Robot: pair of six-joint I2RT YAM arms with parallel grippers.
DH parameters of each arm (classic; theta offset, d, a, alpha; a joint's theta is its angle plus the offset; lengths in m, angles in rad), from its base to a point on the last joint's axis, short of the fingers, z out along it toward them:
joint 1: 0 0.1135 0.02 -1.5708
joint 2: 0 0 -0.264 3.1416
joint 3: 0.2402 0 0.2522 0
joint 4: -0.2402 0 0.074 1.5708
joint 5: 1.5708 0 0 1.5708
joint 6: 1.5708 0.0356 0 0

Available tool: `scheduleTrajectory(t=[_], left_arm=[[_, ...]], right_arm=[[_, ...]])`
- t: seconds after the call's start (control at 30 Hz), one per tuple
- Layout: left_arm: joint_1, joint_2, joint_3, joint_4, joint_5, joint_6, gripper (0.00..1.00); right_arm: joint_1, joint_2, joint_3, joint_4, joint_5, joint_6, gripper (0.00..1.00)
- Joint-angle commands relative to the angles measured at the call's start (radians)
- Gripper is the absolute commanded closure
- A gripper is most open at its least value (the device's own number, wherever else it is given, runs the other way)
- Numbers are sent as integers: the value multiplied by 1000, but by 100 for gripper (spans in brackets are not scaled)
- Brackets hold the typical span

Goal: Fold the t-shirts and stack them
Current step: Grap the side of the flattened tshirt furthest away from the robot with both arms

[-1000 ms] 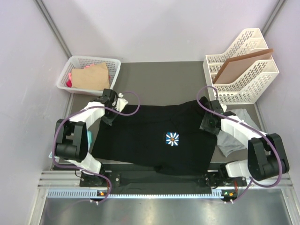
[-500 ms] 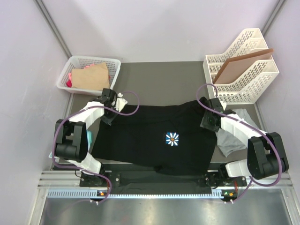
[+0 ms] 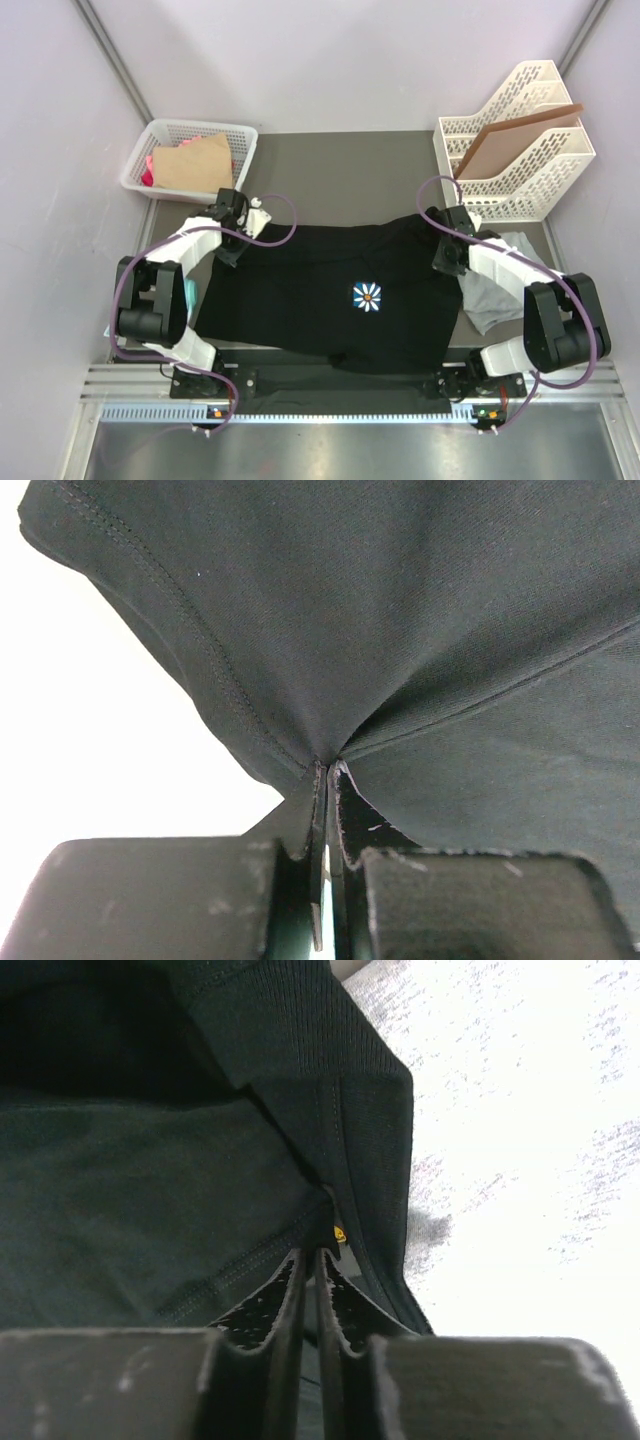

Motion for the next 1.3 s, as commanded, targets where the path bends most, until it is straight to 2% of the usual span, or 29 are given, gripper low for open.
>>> scheduleTrajectory(t=[0.0,0.17,0.4,0.5,0.6,0.77,0.93,1.13,1.27], left_arm=[[11,-42,22,-14,-29,25,100],[11,-44,56,-30,-45,40,100],[13,-59,230,-116,-72,85,100],[13,-91,258,-142,-78,115,100],[17,-137,243,-117,-116,164,100],[42,-151,201,-27,-176,250,100],[68,-46,253,50,-202,295,100],[77,163,517,39,-231,278,100],[77,252,620,25,-256,270,100]], right_arm=[[-11,-20,48,20,15,-8,100],[-11,-128,115,-49,0,-14,100],[4,-324,276,-225,-54,-50,100],[13,-402,311,-292,-99,-66,100],[15,-500,337,-345,-132,-80,100],[15,-568,370,-415,-151,-80,100],[15,-530,402,-417,-132,-95,100],[15,-375,477,-354,-106,-106,100],[12,-277,550,-323,-80,-106,100]])
